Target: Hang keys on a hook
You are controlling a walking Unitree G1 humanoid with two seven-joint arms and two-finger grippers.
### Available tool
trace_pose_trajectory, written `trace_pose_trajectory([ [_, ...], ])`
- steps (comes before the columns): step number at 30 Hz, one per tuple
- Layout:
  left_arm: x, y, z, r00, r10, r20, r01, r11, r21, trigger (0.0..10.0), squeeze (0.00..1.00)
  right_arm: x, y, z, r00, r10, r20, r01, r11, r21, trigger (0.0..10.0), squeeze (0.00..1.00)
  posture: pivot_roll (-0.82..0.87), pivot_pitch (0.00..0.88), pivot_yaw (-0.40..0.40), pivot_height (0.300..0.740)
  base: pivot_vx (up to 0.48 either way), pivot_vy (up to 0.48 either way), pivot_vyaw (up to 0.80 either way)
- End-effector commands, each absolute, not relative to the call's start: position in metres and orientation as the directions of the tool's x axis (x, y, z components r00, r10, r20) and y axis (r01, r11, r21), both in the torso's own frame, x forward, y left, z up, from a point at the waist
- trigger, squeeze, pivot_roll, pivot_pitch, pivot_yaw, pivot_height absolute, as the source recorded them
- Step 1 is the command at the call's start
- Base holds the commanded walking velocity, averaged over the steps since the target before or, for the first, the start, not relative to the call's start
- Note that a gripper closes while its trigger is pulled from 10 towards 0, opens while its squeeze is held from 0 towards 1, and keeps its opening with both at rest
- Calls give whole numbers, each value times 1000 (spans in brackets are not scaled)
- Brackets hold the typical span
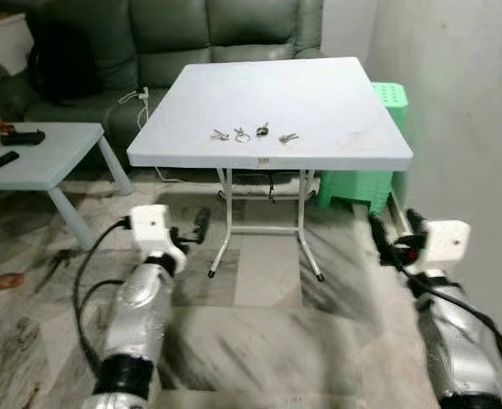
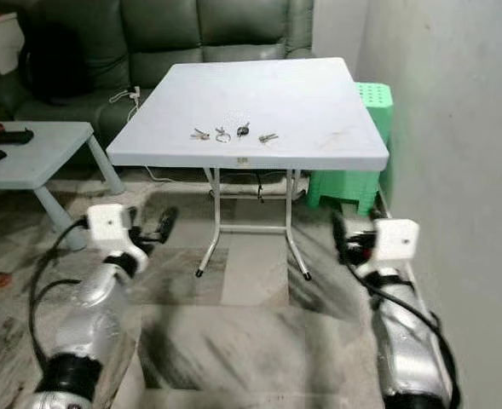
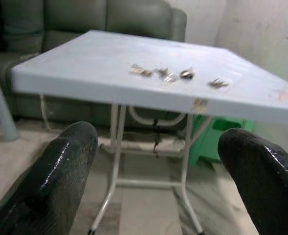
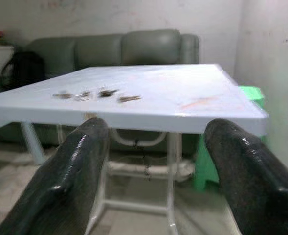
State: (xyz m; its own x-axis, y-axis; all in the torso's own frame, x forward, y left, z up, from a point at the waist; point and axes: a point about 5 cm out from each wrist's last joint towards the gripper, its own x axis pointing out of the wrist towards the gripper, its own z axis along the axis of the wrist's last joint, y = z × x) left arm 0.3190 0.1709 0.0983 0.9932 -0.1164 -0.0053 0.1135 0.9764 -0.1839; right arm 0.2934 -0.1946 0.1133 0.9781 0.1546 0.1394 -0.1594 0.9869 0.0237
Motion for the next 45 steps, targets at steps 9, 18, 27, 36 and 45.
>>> trace_pose_trajectory([
  [9,320,161,101,991,-137,3,135,970,-202,10000,0,291,-203,116,980,140,141,-144,989,19,10000,0,-59,0,10,740,267,0,0],
  [18,320,159,101,991,-135,3,133,968,-211,10000,0,292,-204,117,980,143,140,-147,989,17,10000,0,-59,0,6,740,85,284,0],
  [27,320,159,101,991,-136,3,133,969,-209,10000,0,292,-203,117,979,147,140,-150,988,17,10000,0,-59,0,5,740,0,331,0],
  [36,320,159,101,991,-136,7,134,968,-212,10000,0,292,-203,117,979,150,139,-153,988,14,10000,0,-64,0,4,740,0,337,0],
  [45,320,158,102,992,-129,15,130,973,-193,10000,0,290,-204,116,979,154,134,-157,988,10,10000,0,-64,0,3,740,0,198,0],
])
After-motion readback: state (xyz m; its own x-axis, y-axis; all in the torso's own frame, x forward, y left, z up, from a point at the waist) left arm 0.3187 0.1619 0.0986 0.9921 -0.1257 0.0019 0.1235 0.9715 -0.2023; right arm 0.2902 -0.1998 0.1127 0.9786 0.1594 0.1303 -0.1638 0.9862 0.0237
